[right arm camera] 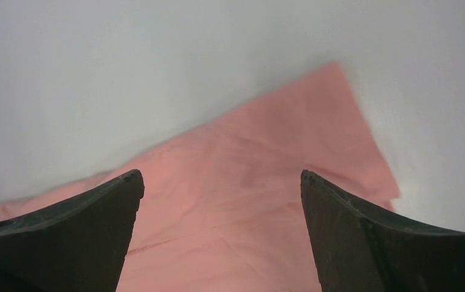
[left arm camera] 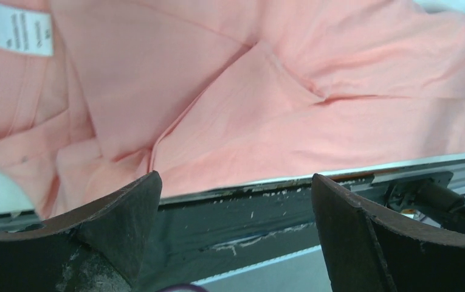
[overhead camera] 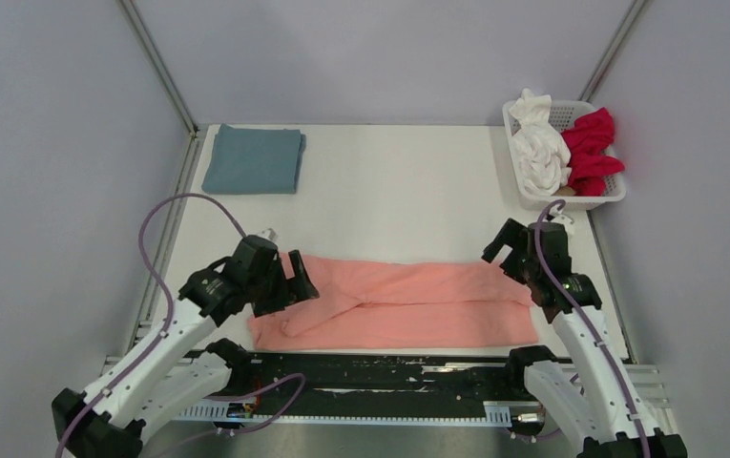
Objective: Fold and stack the t-shirts
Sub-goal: Fold the other side of the tshirt into a rectangle, then rotate the tshirt 90 degrees
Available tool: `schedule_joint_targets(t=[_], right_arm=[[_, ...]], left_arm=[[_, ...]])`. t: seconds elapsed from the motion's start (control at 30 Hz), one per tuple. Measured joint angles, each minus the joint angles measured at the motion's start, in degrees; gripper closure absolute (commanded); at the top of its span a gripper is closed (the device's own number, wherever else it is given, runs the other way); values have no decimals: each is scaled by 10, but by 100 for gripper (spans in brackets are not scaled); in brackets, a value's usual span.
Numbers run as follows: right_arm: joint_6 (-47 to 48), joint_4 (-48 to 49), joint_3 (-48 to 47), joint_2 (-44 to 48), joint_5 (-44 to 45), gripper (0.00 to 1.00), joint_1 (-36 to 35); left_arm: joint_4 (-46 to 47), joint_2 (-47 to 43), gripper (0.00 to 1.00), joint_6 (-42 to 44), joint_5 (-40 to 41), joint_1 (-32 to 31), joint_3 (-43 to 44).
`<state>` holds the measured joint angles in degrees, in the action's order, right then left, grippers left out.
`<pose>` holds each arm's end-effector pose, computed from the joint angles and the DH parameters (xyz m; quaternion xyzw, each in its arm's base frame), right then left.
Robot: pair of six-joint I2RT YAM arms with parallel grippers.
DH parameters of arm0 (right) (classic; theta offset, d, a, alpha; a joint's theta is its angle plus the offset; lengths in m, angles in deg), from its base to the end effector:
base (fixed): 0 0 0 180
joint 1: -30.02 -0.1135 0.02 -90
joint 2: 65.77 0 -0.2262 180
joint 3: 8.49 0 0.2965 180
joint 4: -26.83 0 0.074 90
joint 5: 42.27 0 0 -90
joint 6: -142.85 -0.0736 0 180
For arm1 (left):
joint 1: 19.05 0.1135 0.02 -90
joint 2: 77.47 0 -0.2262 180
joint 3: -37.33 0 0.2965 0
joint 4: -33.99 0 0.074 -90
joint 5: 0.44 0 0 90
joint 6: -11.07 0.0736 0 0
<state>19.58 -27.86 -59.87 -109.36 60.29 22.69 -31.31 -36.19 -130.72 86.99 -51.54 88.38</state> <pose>0.2496 0.0160 0.2032 0.2467 0.8919 0.0312 0.3777 0.1886 -0.1240 0.1914 -0.1535 0.9425 -0.2146 0.2053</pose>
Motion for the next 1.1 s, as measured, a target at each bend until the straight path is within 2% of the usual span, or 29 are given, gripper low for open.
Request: schedule_joint_targets(t=[0.13, 0.23, 0.4, 0.53, 0.7, 0.83, 0.9, 0.97, 1.0, 1.03, 1.1], right_arm=[[20, 106, 59, -28, -149, 0, -2], [28, 158, 77, -101, -220, 0, -17], [35, 210, 77, -223, -238, 0, -63], [34, 229, 75, -269, -220, 0, -65], [37, 240, 67, -279, -192, 0, -64], [36, 237, 61, -290, -189, 0, -64], [33, 237, 60, -292, -198, 0, -68], [25, 241, 62, -293, -211, 0, -87], [19, 244, 64, -293, -219, 0, -104], [10, 250, 67, -293, -232, 0, -132], [-8, 266, 73, -295, -273, 0, -192]], left_arm=[[101, 129, 0, 6, -2, 0, 1], [175, 244, 0, 6, -3, 4, 6], [270, 410, 0, 5, -37, 39, 35], [275, 504, 0, 4, -80, 72, 119], [257, 668, 0, 27, -122, 88, 315], [217, 828, 0, 69, -136, 92, 554], [158, 943, 0, 97, -145, 94, 751], [137, 1061, 0, 118, -169, 96, 953], [148, 1103, 0, 123, -186, 99, 1014], [160, 1124, 0, 122, -208, 102, 1041], [199, 1132, 0, 104, -252, 113, 1032]])
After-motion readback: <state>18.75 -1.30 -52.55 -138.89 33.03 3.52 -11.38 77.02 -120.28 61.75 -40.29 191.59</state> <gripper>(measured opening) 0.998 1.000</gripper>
